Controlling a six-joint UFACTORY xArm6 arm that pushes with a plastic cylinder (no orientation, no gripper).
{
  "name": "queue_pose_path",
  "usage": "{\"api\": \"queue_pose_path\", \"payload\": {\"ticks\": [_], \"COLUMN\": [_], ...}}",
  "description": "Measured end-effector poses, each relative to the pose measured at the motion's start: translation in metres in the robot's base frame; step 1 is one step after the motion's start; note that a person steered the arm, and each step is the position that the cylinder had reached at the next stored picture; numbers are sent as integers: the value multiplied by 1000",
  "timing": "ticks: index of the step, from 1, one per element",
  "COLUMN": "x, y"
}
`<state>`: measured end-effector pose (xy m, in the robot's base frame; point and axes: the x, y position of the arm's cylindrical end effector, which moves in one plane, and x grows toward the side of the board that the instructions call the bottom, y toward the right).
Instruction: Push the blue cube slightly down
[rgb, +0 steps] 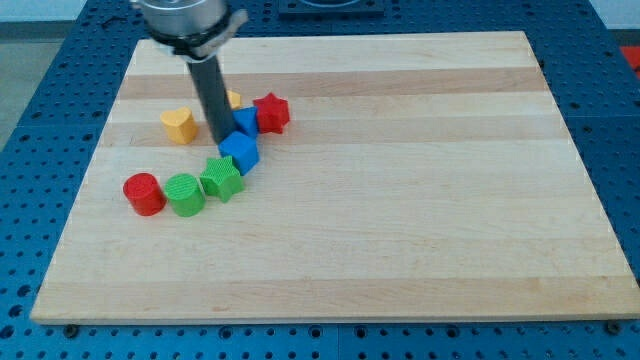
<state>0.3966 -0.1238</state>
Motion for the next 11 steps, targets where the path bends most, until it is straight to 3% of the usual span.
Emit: {"api": "queue_pose_path", "payload": {"ticks": [2, 3, 4, 5, 6, 8, 10, 11], "x": [28, 42, 8, -19, -10, 33, 107, 96], "y": [83, 94, 110, 110, 85, 29, 32, 33]}}
